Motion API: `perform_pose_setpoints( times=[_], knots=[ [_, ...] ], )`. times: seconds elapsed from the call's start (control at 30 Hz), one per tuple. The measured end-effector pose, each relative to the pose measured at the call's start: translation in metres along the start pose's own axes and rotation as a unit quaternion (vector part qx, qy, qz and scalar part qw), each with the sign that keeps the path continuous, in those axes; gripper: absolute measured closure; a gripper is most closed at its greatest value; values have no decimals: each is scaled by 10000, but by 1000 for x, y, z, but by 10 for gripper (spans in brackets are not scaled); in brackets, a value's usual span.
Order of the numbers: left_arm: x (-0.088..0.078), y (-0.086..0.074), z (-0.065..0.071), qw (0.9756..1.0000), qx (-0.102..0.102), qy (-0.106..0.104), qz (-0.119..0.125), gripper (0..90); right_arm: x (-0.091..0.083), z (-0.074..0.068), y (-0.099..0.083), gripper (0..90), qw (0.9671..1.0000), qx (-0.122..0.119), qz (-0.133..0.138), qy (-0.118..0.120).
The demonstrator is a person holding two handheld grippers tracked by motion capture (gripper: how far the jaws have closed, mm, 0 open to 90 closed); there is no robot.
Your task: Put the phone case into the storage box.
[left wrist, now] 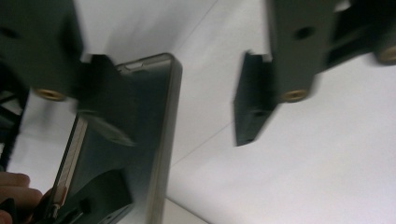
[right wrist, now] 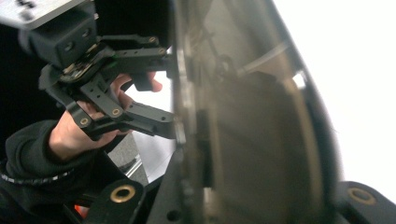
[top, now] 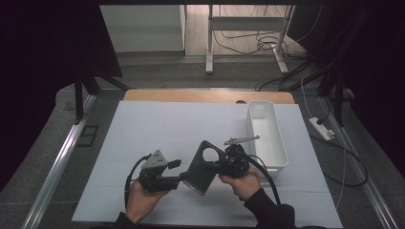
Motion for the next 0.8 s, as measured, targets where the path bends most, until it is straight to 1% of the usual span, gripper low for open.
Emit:
perform_pose_setpoints(
  times=[0.03,0.07,0.1,0.13,0.17,0.2,0.27,0.33,0.37,0.4,0.47,0.53,0.57,0.67,0.73,0.8],
  knots=[
    [0,-1,-1,9998,-94,-150,-56,309,-1,0,0,853,10000,-52,16,-16],
    [-1,-2,-2,9995,-134,-267,-57,242,-2,-1,0,852,9999,-128,12,-21],
    [-2,-2,-2,9992,-136,-379,-51,202,-3,-1,0,852,9998,-203,-6,-20],
    [-2,-3,-2,9986,-177,-494,-102,156,-4,-2,0,852,9996,-271,-19,-7],
    [-2,-4,-3,9983,-187,-541,-139,113,-4,-2,0,852,9994,-338,-30,-26],
    [-3,-4,-4,9981,-162,-583,-130,99,-5,-2,0,852,9992,-390,-59,-39],
    [-3,-7,-4,9973,-120,-693,-227,41,-6,-3,-1,852,9987,-497,-113,-43],
    [-2,-9,-3,9969,-60,-738,-272,31,-7,-3,-1,851,9982,-572,-152,-16],
    [-1,-10,-3,9965,-68,-777,-302,17,-7,-3,-2,851,9979,-612,-192,-13],
    [0,-11,-3,9961,-27,-824,-301,10,-7,-3,-2,851,9978,-639,-198,-14],
    [1,-11,-2,9958,-7,-862,-302,6,-7,-3,-2,852,9974,-685,-220,-12],
    [4,-13,0,9948,92,-965,-322,0,-8,-4,-3,851,9968,-740,-282,68],
    [6,-15,1,9945,150,-978,-336,0,-9,-3,-3,851,9967,-751,-301,67],
    [11,-17,3,9938,233,-1013,-398,0,-9,-5,-3,852,9959,-815,-330,219],
    [14,-17,7,9927,272,-1094,-419,0,-8,-6,-3,852,9952,-864,-368,269],
    [16,-16,9,9919,358,-1123,-476,0,-8,-8,-4,852,9943,-918,-418,338]
  ],
)
Point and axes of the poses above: each handheld gripper's, and its own axes: x roughly forward along the jaws, y roughly out of its top, z roughly to its right, the point moved 8 cm from there along x, roughly forward along the jaws, and after that the axes turned 3 degrees about -x, right-handed, at the moved point
